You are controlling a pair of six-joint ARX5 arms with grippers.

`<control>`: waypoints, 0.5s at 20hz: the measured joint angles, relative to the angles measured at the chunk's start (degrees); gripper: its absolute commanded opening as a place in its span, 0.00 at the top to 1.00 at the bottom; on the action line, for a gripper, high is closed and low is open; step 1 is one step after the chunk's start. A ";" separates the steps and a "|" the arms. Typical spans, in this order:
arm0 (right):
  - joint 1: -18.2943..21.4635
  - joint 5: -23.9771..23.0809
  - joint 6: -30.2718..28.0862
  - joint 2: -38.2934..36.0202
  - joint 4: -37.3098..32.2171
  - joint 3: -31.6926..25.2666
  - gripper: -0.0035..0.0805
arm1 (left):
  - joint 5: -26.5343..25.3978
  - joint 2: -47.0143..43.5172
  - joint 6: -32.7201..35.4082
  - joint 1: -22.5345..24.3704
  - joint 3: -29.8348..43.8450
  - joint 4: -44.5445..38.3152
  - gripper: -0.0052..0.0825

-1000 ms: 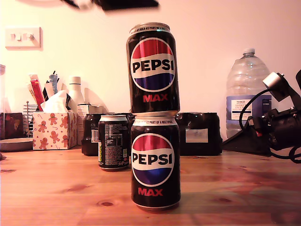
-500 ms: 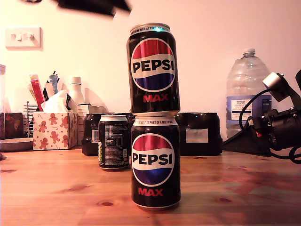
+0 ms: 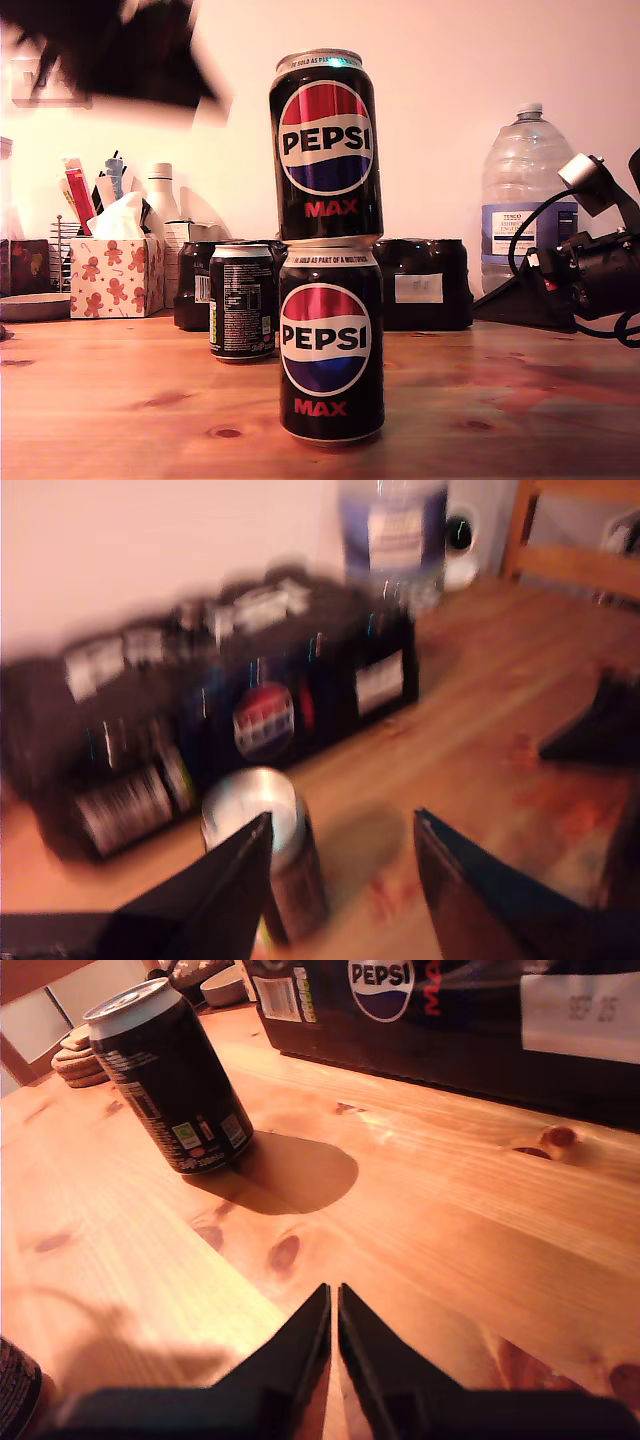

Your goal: Stack up the Pepsi cans on top of each other

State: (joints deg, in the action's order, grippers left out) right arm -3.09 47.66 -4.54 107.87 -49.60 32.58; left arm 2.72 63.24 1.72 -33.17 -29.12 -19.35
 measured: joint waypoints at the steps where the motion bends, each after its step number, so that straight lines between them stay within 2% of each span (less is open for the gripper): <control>1: 0.00 0.00 0.00 0.00 0.00 0.02 0.97 | -0.02 0.00 -0.28 0.20 2.45 -2.75 0.49; 3: 0.00 -0.02 0.00 0.00 0.00 0.02 0.97 | 0.00 -0.04 -1.40 0.24 5.14 -3.32 0.49; 9: 0.00 -0.02 0.00 0.00 0.00 0.00 0.97 | -0.11 -0.04 -1.40 0.22 5.51 -1.31 0.49; 10: 0.00 -0.02 0.00 0.00 0.00 0.02 0.97 | -0.13 -0.04 -1.40 0.24 5.51 -1.27 0.44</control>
State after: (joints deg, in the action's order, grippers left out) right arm -3.09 47.64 -4.54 107.87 -49.60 32.60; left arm 2.59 63.20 0.32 -32.93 -23.62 -20.62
